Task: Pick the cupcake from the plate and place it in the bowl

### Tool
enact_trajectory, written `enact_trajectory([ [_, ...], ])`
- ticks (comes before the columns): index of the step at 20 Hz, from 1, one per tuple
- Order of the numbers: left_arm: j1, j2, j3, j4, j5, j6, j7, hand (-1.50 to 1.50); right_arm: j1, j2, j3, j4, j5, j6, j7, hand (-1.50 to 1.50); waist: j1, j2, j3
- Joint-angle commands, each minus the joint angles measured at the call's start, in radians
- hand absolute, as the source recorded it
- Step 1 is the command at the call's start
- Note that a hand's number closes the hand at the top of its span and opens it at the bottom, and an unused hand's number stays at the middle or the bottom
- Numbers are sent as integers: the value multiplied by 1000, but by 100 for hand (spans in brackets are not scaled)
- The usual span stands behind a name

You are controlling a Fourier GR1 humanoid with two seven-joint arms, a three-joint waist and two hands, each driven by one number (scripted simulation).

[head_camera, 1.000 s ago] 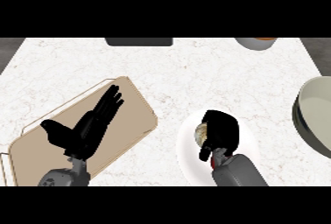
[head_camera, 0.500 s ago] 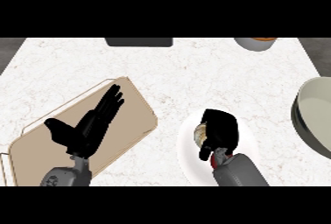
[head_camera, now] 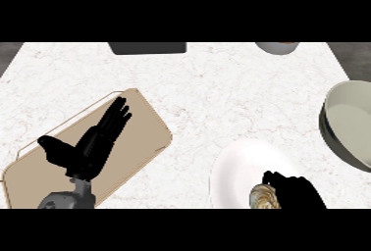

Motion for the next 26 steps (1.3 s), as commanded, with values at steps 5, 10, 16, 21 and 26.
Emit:
enact_trajectory([
  [5, 35, -8, -29, -1, -42, 5, -27, 0, 330, -210, -104, -504, -24, -59, -14, 150, 5, 7, 1],
  [10, -14, -26, -1, 14, -20, 29, -1, 0, 479, -293, -284, -753, -135, -98, -76, 150, -16, 6, 2],
  [16, 11, -30, -28, -14, -39, 31, 1, 0, 427, -284, -427, -821, -202, -111, -42, 150, -10, 5, 0],
  [21, -14, 3, 14, -24, 8, 0, 33, 0, 417, -246, -474, -816, -243, -101, -38, 150, -6, 4, 0],
  [26, -11, -9, -1, -5, 8, -9, 29, 0, 265, -215, -583, -725, -343, -72, -39, 150, 15, 10, 1],
])
